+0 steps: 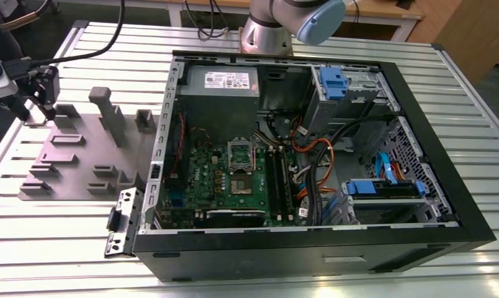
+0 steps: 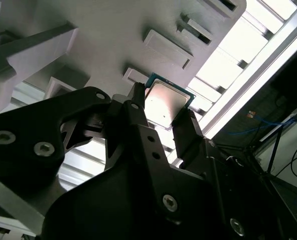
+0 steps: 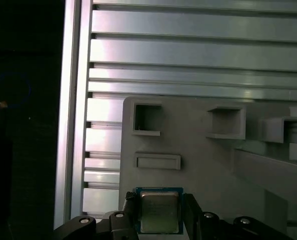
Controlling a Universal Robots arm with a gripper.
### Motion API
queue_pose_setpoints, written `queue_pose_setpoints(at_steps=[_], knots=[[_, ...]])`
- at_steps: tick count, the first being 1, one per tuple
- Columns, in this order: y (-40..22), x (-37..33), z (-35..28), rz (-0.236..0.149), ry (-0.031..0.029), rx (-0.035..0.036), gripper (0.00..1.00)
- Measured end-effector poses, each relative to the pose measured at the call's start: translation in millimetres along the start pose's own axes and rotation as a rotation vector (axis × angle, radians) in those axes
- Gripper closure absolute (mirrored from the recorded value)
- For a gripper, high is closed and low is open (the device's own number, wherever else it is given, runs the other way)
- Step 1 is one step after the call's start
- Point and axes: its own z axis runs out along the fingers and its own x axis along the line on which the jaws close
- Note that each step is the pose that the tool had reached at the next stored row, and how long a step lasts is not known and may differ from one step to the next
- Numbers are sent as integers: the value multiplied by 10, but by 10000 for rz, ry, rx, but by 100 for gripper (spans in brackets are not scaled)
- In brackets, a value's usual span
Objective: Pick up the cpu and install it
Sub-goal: 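Pick up the cpu and move it towards the insertion slot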
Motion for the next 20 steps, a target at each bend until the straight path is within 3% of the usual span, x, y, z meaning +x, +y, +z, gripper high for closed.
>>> queue_pose_setpoints(at_steps=[20], knots=[[3, 1, -93, 0, 3, 2, 53]])
